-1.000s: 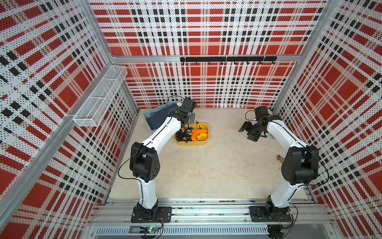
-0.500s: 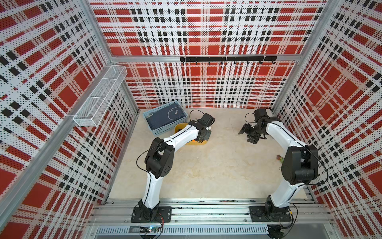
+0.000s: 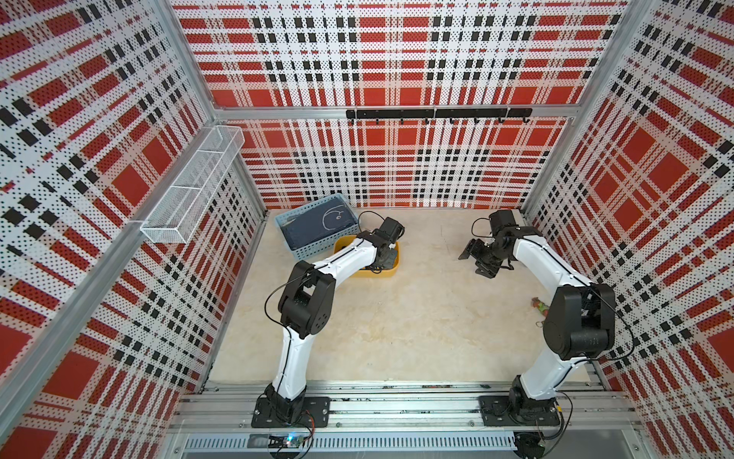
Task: Put the hot melt glue gun into the storage box
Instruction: Place the hot melt adhesive gun in the storage box.
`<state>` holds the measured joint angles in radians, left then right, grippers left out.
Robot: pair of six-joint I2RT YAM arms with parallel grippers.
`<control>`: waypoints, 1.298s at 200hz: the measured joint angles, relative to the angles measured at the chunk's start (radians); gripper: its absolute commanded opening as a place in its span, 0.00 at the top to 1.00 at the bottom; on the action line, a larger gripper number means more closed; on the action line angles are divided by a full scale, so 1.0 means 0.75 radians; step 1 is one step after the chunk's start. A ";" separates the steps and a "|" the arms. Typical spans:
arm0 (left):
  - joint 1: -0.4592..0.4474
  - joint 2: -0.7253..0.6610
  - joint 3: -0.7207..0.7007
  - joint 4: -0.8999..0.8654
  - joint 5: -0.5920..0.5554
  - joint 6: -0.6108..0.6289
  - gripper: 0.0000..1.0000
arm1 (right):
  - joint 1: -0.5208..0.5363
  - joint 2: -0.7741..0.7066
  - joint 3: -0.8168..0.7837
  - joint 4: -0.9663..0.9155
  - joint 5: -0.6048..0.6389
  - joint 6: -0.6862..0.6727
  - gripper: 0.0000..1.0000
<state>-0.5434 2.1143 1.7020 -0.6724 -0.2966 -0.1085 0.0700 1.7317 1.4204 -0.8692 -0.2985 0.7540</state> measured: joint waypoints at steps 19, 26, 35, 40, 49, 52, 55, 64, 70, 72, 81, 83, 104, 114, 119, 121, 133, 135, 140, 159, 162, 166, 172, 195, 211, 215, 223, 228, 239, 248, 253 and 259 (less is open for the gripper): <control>0.054 0.000 -0.005 0.007 -0.028 0.013 0.90 | 0.000 -0.001 -0.001 0.000 0.000 0.000 0.23; 0.070 0.000 -0.005 0.011 -0.033 0.017 0.90 | -0.001 -0.001 -0.001 -0.001 0.000 0.000 0.23; 0.084 0.000 -0.005 0.015 -0.034 0.021 0.90 | -0.001 -0.001 -0.001 0.000 0.000 0.000 0.23; 0.090 0.000 -0.005 0.017 -0.034 0.023 0.89 | -0.001 -0.001 -0.001 0.000 0.000 0.000 0.23; 0.095 0.000 -0.005 0.018 -0.033 0.027 0.87 | 0.000 -0.001 -0.001 0.000 0.000 0.000 0.23; 0.095 0.000 -0.005 0.018 -0.032 0.028 0.87 | -0.001 -0.001 -0.001 0.000 0.000 0.000 0.23; 0.095 0.001 -0.005 0.018 -0.031 0.030 0.86 | -0.001 -0.001 -0.001 0.000 0.000 0.001 0.23; 0.094 0.003 -0.005 0.018 -0.027 0.032 0.85 | -0.001 -0.001 -0.001 0.000 0.000 0.004 0.23; 0.091 0.004 -0.005 0.018 -0.022 0.033 0.84 | 0.000 -0.001 -0.001 0.000 0.000 0.004 0.23; 0.087 0.005 -0.005 0.018 -0.022 0.033 0.83 | -0.001 -0.001 -0.001 0.000 0.000 0.005 0.23; 0.081 0.008 -0.005 0.020 -0.006 0.033 0.81 | -0.001 -0.001 -0.001 0.000 0.000 0.005 0.23; 0.078 0.010 -0.005 0.020 0.000 0.033 0.81 | -0.001 -0.001 -0.001 0.000 0.000 0.005 0.23; 0.048 0.019 -0.005 0.021 0.044 0.029 0.77 | 0.000 -0.001 -0.001 0.000 0.000 0.009 0.23; 0.028 0.025 -0.006 0.022 0.078 0.023 0.75 | 0.000 -0.001 -0.001 0.000 0.001 0.010 0.23; 0.018 0.030 -0.011 0.027 0.094 0.019 0.74 | -0.001 -0.001 -0.001 0.000 0.001 0.010 0.23; 0.014 0.032 -0.013 0.030 0.100 0.016 0.73 | 0.000 -0.001 -0.001 0.000 0.001 0.010 0.23; -0.007 0.039 -0.030 0.051 0.133 0.004 0.70 | -0.001 -0.001 -0.001 0.000 0.001 0.012 0.23; -0.010 0.040 -0.033 0.052 0.141 0.003 0.69 | 0.000 -0.001 -0.001 0.000 0.002 0.012 0.23; -0.014 0.041 -0.041 0.054 0.157 -0.005 0.68 | 0.000 -0.001 -0.001 0.000 0.002 0.013 0.23; -0.026 0.045 -0.062 0.052 0.214 -0.037 0.61 | -0.001 -0.001 -0.001 0.000 0.005 0.015 0.23; -0.026 0.045 -0.062 0.053 0.221 -0.037 0.60 | 0.000 -0.001 -0.001 0.001 0.005 0.015 0.23; -0.026 0.045 -0.062 0.053 0.233 -0.044 0.58 | -0.001 -0.001 -0.001 0.000 0.005 0.016 0.23; -0.026 0.045 -0.062 0.055 0.247 -0.052 0.56 | 0.000 -0.001 -0.001 0.001 0.005 0.018 0.23; -0.019 0.044 -0.062 0.063 0.286 -0.077 0.40 | 0.000 -0.001 -0.001 0.001 0.005 0.020 0.23; -0.011 0.036 -0.063 0.070 0.302 -0.098 0.23 | -0.001 -0.001 -0.001 0.001 0.006 0.020 0.23; -0.009 0.033 -0.064 0.071 0.307 -0.100 0.15 | 0.000 -0.001 -0.001 0.001 0.006 0.020 0.23; -0.003 0.024 -0.065 0.069 0.305 -0.094 0.01 | -0.001 -0.001 -0.001 0.001 0.006 0.020 0.23; 0.001 0.021 -0.065 0.064 0.309 -0.099 0.01 | -0.001 -0.001 -0.002 0.001 0.006 0.020 0.23; 0.010 0.017 -0.066 0.045 0.316 -0.104 0.01 | -0.001 -0.002 -0.005 0.001 0.007 0.020 0.23; 0.013 0.014 -0.066 0.027 0.320 -0.103 0.01 | 0.000 -0.003 -0.008 0.001 0.008 0.020 0.23; 0.013 0.011 -0.066 0.017 0.320 -0.103 0.01 | -0.001 -0.003 -0.008 0.001 0.009 0.020 0.23; 0.012 0.005 -0.066 0.001 0.321 -0.103 0.01 | 0.000 -0.003 -0.008 0.001 0.009 0.020 0.23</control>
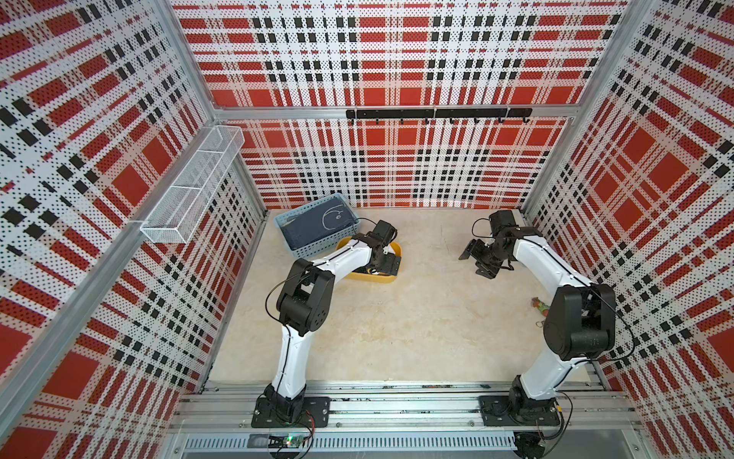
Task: Put the hot melt glue gun into the storage box
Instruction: Place the hot melt adhesive gun in the storage box.
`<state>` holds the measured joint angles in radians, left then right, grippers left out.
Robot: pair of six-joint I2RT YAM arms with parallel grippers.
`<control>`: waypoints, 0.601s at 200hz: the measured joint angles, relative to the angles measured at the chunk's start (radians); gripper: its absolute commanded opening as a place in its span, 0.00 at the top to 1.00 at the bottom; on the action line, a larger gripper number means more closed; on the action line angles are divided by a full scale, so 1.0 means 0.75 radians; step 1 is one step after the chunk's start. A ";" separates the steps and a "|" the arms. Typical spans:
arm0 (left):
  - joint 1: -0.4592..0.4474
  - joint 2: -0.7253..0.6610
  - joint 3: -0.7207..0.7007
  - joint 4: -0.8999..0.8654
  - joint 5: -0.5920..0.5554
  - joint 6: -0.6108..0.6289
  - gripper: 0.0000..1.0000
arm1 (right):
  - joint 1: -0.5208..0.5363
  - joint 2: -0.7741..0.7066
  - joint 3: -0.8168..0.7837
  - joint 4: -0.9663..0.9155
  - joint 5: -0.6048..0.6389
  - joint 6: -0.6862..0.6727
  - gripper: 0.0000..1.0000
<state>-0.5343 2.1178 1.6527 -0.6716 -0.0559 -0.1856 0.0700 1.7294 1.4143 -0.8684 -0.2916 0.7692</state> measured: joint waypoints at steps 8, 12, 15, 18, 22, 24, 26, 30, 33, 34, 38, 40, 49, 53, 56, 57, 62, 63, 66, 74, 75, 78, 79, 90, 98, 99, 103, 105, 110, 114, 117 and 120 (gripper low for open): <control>-0.001 -0.011 0.001 -0.020 0.001 0.000 0.01 | -0.001 0.000 0.000 0.001 -0.001 0.000 0.23; -0.002 -0.020 0.002 -0.034 0.001 0.000 0.01 | -0.001 0.000 0.000 0.001 -0.001 0.000 0.23; -0.002 -0.024 0.003 -0.041 0.004 0.000 0.01 | 0.000 0.000 0.000 0.001 -0.001 0.000 0.23; -0.003 -0.034 0.005 -0.052 0.003 0.000 0.01 | 0.000 0.000 0.000 0.001 -0.001 0.001 0.23; -0.004 -0.042 0.008 -0.062 0.004 0.000 0.01 | -0.001 0.000 0.000 0.001 -0.001 0.001 0.23; -0.004 -0.048 0.011 -0.068 0.003 0.000 0.01 | 0.000 0.000 0.000 0.001 -0.001 0.001 0.23; -0.005 -0.053 0.014 -0.073 0.003 0.000 0.01 | 0.000 0.000 0.000 0.001 -0.001 0.001 0.23; -0.006 -0.064 0.019 -0.082 0.003 -0.001 0.01 | 0.000 0.000 0.000 0.001 -0.001 0.002 0.23; -0.006 -0.073 0.024 -0.089 0.005 -0.001 0.01 | 0.000 0.000 0.000 0.001 -0.001 0.003 0.23; -0.006 -0.075 0.025 -0.090 0.005 -0.001 0.01 | -0.001 0.000 0.000 0.001 -0.001 0.003 0.23; -0.006 -0.089 0.032 -0.095 0.004 -0.002 0.01 | 0.000 0.000 0.000 0.001 -0.001 0.003 0.23; -0.006 -0.095 0.035 -0.097 0.004 -0.002 0.01 | -0.001 0.000 0.000 0.001 -0.001 0.003 0.23; -0.006 -0.132 0.050 -0.104 0.004 -0.004 0.01 | 0.000 0.000 0.000 0.001 -0.001 0.004 0.23; -0.006 -0.144 0.055 -0.104 0.003 -0.006 0.01 | -0.001 0.000 0.000 0.001 -0.001 0.004 0.23; -0.005 -0.160 0.060 -0.104 0.000 -0.008 0.01 | 0.000 0.000 0.000 0.001 -0.001 0.004 0.23; -0.005 -0.163 0.062 -0.104 -0.001 -0.009 0.01 | -0.001 0.000 0.000 0.001 -0.001 0.004 0.23; -0.005 -0.183 0.070 -0.104 -0.004 -0.012 0.00 | 0.000 0.000 0.000 0.001 -0.001 0.004 0.23; -0.005 -0.190 0.072 -0.105 -0.006 -0.013 0.00 | 0.000 0.000 0.000 0.001 -0.001 0.004 0.23; -0.004 -0.202 0.075 -0.104 -0.007 -0.016 0.01 | -0.001 0.000 0.000 0.001 -0.001 0.004 0.23; 0.001 -0.240 0.079 -0.102 -0.014 -0.021 0.03 | -0.001 0.000 0.000 0.001 -0.001 0.004 0.23; 0.001 -0.243 0.079 -0.102 -0.015 -0.022 0.03 | -0.001 0.000 0.000 0.002 -0.001 0.004 0.23; 0.004 -0.259 0.079 -0.102 -0.018 -0.026 0.04 | 0.000 0.000 0.000 0.002 -0.001 0.005 0.23; 0.005 -0.262 0.079 -0.102 -0.019 -0.026 0.04 | 0.000 0.000 0.000 0.002 -0.001 0.005 0.23; 0.017 -0.302 0.078 -0.102 -0.033 -0.034 0.07 | 0.000 0.000 0.000 0.003 -0.002 0.005 0.23; 0.034 -0.323 0.073 -0.102 -0.041 -0.041 0.08 | -0.001 0.000 0.000 0.005 -0.002 0.007 0.23; 0.035 -0.325 0.073 -0.101 -0.042 -0.041 0.08 | 0.000 0.000 0.000 0.005 -0.002 0.007 0.23; 0.045 -0.331 0.068 -0.101 -0.046 -0.042 0.08 | 0.000 0.000 0.000 0.006 -0.003 0.008 0.23; 0.051 -0.334 0.066 -0.101 -0.047 -0.045 0.08 | 0.000 0.000 0.000 0.006 -0.003 0.008 0.23; 0.065 -0.338 0.057 -0.101 -0.052 -0.046 0.08 | 0.000 0.000 0.000 0.006 -0.003 0.008 0.23; 0.076 -0.340 0.049 -0.100 -0.056 -0.048 0.08 | 0.000 0.000 0.000 0.007 -0.004 0.008 0.23; 0.083 -0.340 0.043 -0.100 -0.058 -0.049 0.09 | 0.000 0.000 0.000 0.007 -0.004 0.009 0.23; 0.090 -0.340 0.037 -0.100 -0.062 -0.050 0.09 | 0.000 0.000 0.000 0.008 -0.004 0.009 0.23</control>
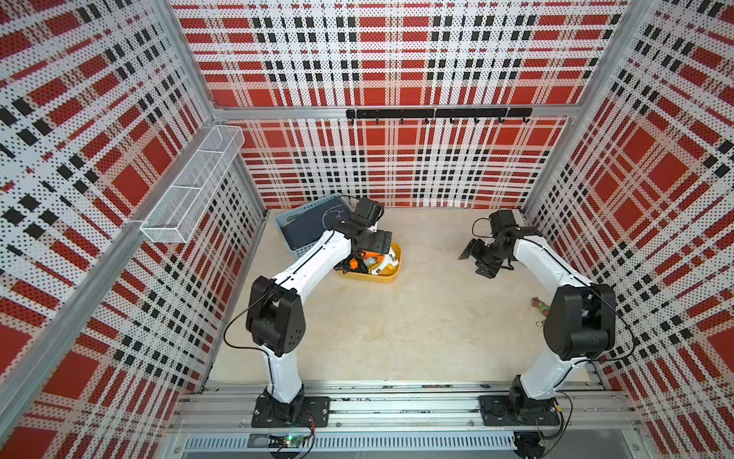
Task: Put the hot melt glue gun into the storage box
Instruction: Place the hot melt adhesive gun in the storage box.
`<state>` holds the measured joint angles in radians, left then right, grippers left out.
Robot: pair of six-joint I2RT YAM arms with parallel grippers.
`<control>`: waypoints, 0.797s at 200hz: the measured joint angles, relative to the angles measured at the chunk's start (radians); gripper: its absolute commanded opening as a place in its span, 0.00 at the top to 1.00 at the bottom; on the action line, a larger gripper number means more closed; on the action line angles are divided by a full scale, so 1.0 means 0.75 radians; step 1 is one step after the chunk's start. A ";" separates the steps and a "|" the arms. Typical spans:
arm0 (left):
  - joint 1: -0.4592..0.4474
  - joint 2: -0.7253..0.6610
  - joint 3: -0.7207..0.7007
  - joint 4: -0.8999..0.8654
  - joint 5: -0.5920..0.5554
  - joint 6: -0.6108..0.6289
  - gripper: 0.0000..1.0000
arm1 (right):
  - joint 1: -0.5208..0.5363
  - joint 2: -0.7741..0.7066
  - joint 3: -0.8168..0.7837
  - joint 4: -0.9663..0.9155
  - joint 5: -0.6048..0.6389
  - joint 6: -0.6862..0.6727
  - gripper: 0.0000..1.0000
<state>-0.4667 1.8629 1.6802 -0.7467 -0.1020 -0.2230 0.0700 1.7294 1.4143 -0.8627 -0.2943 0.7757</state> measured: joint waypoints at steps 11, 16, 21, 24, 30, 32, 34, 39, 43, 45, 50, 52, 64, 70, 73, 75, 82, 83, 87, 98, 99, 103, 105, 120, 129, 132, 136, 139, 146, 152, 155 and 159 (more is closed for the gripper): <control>0.025 0.004 -0.036 -0.002 -0.007 -0.004 0.10 | 0.000 0.000 0.000 0.001 -0.001 0.000 0.23; 0.035 0.007 -0.051 -0.004 -0.010 -0.005 0.10 | 0.000 0.000 0.000 0.001 -0.001 0.000 0.23; 0.044 0.010 -0.066 -0.005 -0.011 -0.006 0.11 | 0.000 0.000 0.000 0.001 -0.001 0.000 0.23; 0.048 0.013 -0.073 -0.005 -0.011 -0.007 0.11 | 0.000 0.000 0.000 0.001 -0.001 0.000 0.23; 0.055 0.018 -0.091 -0.004 -0.013 -0.008 0.12 | 0.000 0.000 0.000 0.001 -0.001 0.001 0.23; 0.056 0.020 -0.096 -0.004 -0.012 -0.008 0.13 | 0.000 0.000 0.000 0.001 -0.001 0.001 0.23; 0.057 0.021 -0.102 -0.004 -0.012 -0.008 0.13 | 0.000 0.000 0.000 0.001 -0.001 0.001 0.23; 0.058 0.024 -0.115 -0.003 -0.011 -0.011 0.16 | 0.000 0.000 0.000 0.001 -0.001 0.001 0.23; 0.058 0.027 -0.126 -0.003 -0.010 -0.012 0.17 | 0.000 0.000 0.000 0.001 -0.001 0.001 0.23; 0.058 0.030 -0.132 -0.002 -0.009 -0.012 0.18 | 0.000 0.000 0.000 0.001 -0.001 0.001 0.23; 0.057 0.033 -0.143 -0.002 -0.005 -0.014 0.21 | 0.000 0.000 0.000 0.001 -0.001 0.001 0.23; 0.057 0.035 -0.149 -0.001 -0.003 -0.016 0.22 | 0.000 0.000 0.000 0.001 -0.001 0.001 0.23; 0.055 0.046 -0.172 -0.001 0.006 -0.020 0.30 | 0.000 0.000 0.000 0.001 -0.001 0.001 0.23; 0.054 0.050 -0.181 0.000 0.011 -0.024 0.35 | 0.000 0.000 0.000 0.001 -0.001 0.001 0.23; 0.053 0.052 -0.184 0.002 0.011 -0.021 0.37 | 0.000 0.000 0.000 0.001 -0.001 0.001 0.23; 0.053 0.053 -0.187 0.002 0.012 -0.021 0.39 | 0.000 0.000 0.000 0.001 -0.001 0.001 0.23; 0.053 0.054 -0.194 0.005 0.013 -0.022 0.43 | 0.000 -0.001 0.000 0.001 -0.001 0.001 0.23; 0.053 0.054 -0.194 0.006 0.013 -0.022 0.44 | 0.000 -0.001 0.000 0.001 -0.001 0.001 0.23; 0.053 0.054 -0.196 0.008 0.015 -0.024 0.45 | 0.000 -0.001 0.000 0.001 -0.001 0.001 0.23; 0.053 0.054 -0.198 0.013 0.016 -0.026 0.46 | 0.000 -0.001 0.000 0.001 -0.001 0.001 0.23; 0.053 0.054 -0.198 0.014 0.016 -0.026 0.46 | 0.000 -0.001 -0.001 0.001 -0.001 0.001 0.23; 0.053 0.054 -0.198 0.017 0.016 -0.025 0.47 | 0.000 -0.002 -0.001 0.001 -0.001 0.001 0.23; 0.053 0.054 -0.198 0.019 0.016 -0.025 0.48 | 0.000 -0.002 -0.001 0.001 -0.001 0.001 0.23; 0.053 0.054 -0.200 0.024 0.015 -0.025 0.51 | 0.000 -0.003 -0.001 0.001 -0.001 0.001 0.23; 0.053 0.054 -0.200 0.025 0.014 -0.025 0.53 | 0.000 -0.002 -0.001 0.001 -0.002 0.001 0.23; 0.053 0.053 -0.200 0.026 0.014 -0.025 0.54 | 0.000 -0.002 -0.001 0.001 -0.002 0.001 0.23; 0.053 0.053 -0.200 0.027 0.013 -0.024 0.56 | 0.000 -0.002 -0.001 0.001 -0.001 0.001 0.23; 0.053 0.053 -0.200 0.027 0.013 -0.024 0.60 | 0.000 -0.002 -0.001 0.001 -0.002 0.001 0.23; 0.053 0.053 -0.200 0.028 0.010 -0.024 0.66 | 0.000 -0.002 -0.001 0.001 -0.002 0.001 0.23; 0.053 0.050 -0.200 0.028 0.008 -0.030 0.68 | 0.000 -0.002 -0.001 0.001 -0.002 0.001 0.23; 0.053 0.050 -0.200 0.028 0.006 -0.020 0.69 | 0.000 -0.002 -0.001 0.001 -0.002 0.001 0.23; 0.053 0.047 -0.202 0.028 0.004 -0.025 0.70 | 0.000 -0.002 -0.001 0.001 -0.001 0.001 0.23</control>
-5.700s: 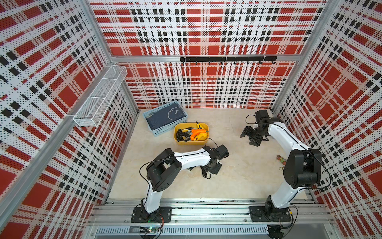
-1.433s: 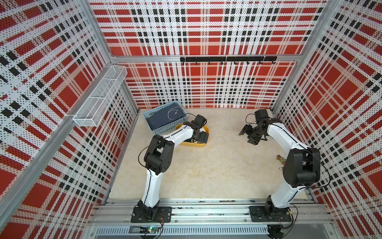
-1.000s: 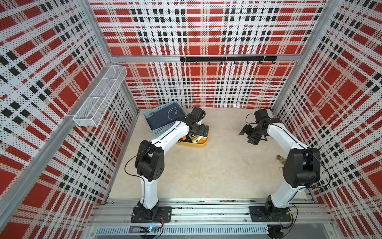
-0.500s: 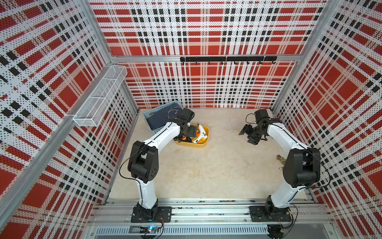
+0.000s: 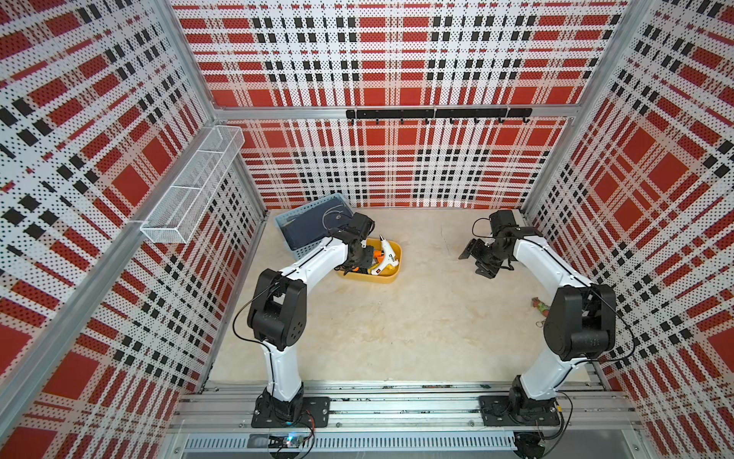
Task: Put the hot melt glue gun into the storage box
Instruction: Place the hot melt adhesive gun in the storage box.
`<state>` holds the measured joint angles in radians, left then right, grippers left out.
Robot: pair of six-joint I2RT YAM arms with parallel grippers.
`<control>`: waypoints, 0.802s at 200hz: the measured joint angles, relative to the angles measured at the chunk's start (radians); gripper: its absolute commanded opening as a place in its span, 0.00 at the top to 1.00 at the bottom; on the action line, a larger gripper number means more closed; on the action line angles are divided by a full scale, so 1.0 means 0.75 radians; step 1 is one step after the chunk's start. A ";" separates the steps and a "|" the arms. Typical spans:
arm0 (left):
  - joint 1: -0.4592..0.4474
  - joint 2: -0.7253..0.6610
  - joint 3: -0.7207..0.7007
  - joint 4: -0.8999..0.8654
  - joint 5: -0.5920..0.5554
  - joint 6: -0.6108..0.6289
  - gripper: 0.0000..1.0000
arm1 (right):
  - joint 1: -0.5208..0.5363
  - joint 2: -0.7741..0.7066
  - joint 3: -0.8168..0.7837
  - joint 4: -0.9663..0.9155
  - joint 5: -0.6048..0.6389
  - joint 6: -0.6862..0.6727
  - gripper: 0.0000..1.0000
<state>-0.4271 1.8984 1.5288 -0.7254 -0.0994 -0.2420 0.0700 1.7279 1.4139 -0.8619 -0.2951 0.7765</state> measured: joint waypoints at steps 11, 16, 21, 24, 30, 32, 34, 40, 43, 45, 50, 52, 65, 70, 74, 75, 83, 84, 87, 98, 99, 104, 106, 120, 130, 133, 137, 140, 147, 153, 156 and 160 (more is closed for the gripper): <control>0.001 -0.012 -0.008 -0.001 -0.016 -0.002 0.68 | 0.000 0.000 0.000 0.000 -0.001 0.000 0.23; 0.001 -0.019 -0.014 0.001 -0.022 -0.003 0.66 | 0.000 0.000 0.000 0.001 -0.001 0.000 0.23; 0.005 -0.028 -0.022 0.002 -0.028 -0.004 0.65 | 0.000 0.000 0.000 0.001 -0.001 0.001 0.23; 0.008 -0.032 -0.025 0.002 -0.032 -0.005 0.64 | 0.000 0.000 0.000 0.001 -0.001 0.001 0.23; 0.011 -0.039 -0.034 0.003 -0.039 -0.007 0.63 | 0.000 0.000 0.000 0.001 -0.001 0.001 0.23; 0.012 -0.041 -0.036 0.003 -0.042 -0.007 0.63 | 0.001 0.000 0.000 0.001 -0.001 0.001 0.23; 0.013 -0.042 -0.037 0.003 -0.044 -0.008 0.63 | 0.002 0.000 0.000 0.001 -0.001 0.001 0.23; 0.017 -0.044 -0.043 0.005 -0.050 -0.010 0.63 | 0.003 0.000 0.000 0.001 -0.002 0.001 0.23; 0.020 -0.045 -0.046 0.007 -0.053 -0.012 0.64 | 0.003 0.000 0.000 0.001 -0.002 0.001 0.23; 0.022 -0.045 -0.047 0.008 -0.054 -0.012 0.64 | 0.003 0.000 0.000 0.001 -0.002 0.001 0.23; 0.028 -0.045 -0.052 0.011 -0.055 -0.015 0.65 | 0.003 0.000 0.000 0.001 -0.002 0.002 0.24; 0.030 -0.045 -0.054 0.012 -0.055 -0.017 0.66 | 0.003 0.000 0.000 0.001 -0.002 0.002 0.23; 0.047 -0.044 -0.065 0.017 -0.057 -0.024 0.70 | 0.005 0.000 0.000 0.002 -0.003 0.003 0.23; 0.051 -0.044 -0.066 0.019 -0.055 -0.025 0.71 | 0.005 0.000 0.000 0.002 -0.003 0.003 0.23; 0.055 -0.044 -0.066 0.023 -0.054 -0.026 0.72 | 0.005 0.000 0.000 0.002 -0.003 0.003 0.23; 0.055 -0.044 -0.066 0.024 -0.054 -0.025 0.72 | 0.005 0.000 0.000 0.002 -0.003 0.003 0.23; 0.061 -0.044 -0.066 0.034 -0.051 -0.030 0.72 | 0.005 0.000 0.000 0.002 -0.003 0.003 0.23; 0.061 -0.044 -0.066 0.034 -0.051 -0.029 0.72 | 0.005 0.000 0.000 0.002 -0.003 0.003 0.23; 0.063 -0.044 -0.066 0.037 -0.050 -0.030 0.72 | 0.005 0.000 0.000 0.002 -0.003 0.003 0.23; 0.067 -0.043 -0.066 0.041 -0.046 -0.030 0.67 | 0.005 0.000 0.000 0.002 -0.003 0.004 0.23; 0.067 -0.043 -0.066 0.042 -0.045 -0.031 0.66 | 0.005 0.000 0.000 0.002 -0.003 0.004 0.23; 0.068 -0.041 -0.066 0.042 -0.042 -0.031 0.63 | 0.005 0.000 0.000 0.002 -0.003 0.004 0.23; 0.068 -0.041 -0.066 0.042 -0.042 -0.031 0.63 | 0.005 0.000 0.000 0.002 -0.003 0.004 0.23; 0.068 -0.032 -0.070 0.050 -0.033 -0.032 0.60 | 0.005 0.000 0.000 0.003 -0.003 0.004 0.23; 0.069 -0.023 -0.075 0.052 -0.025 -0.033 0.60 | 0.005 0.000 0.000 0.005 -0.002 0.004 0.23; 0.069 -0.020 -0.076 0.054 -0.023 -0.032 0.60 | 0.005 0.000 0.000 0.005 -0.002 0.004 0.23; 0.069 -0.016 -0.078 0.055 -0.021 -0.032 0.60 | 0.005 0.000 0.000 0.006 -0.002 0.004 0.23; 0.069 -0.013 -0.078 0.056 -0.019 -0.032 0.60 | 0.005 0.000 0.000 0.006 -0.002 0.005 0.23; 0.069 -0.006 -0.078 0.060 -0.017 -0.032 0.60 | 0.005 0.000 0.000 0.007 -0.002 0.004 0.23; 0.069 -0.002 -0.078 0.062 -0.016 -0.032 0.60 | 0.005 0.000 0.000 0.008 -0.002 0.004 0.23; 0.069 -0.001 -0.078 0.063 -0.016 -0.032 0.60 | 0.005 0.000 0.000 0.009 -0.002 0.005 0.23; 0.069 0.002 -0.078 0.065 -0.016 -0.032 0.61 | 0.005 0.000 0.000 0.010 -0.002 0.005 0.23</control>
<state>-0.3752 1.8996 1.4700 -0.6769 -0.1112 -0.2657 0.0738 1.7279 1.4139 -0.8547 -0.2966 0.7799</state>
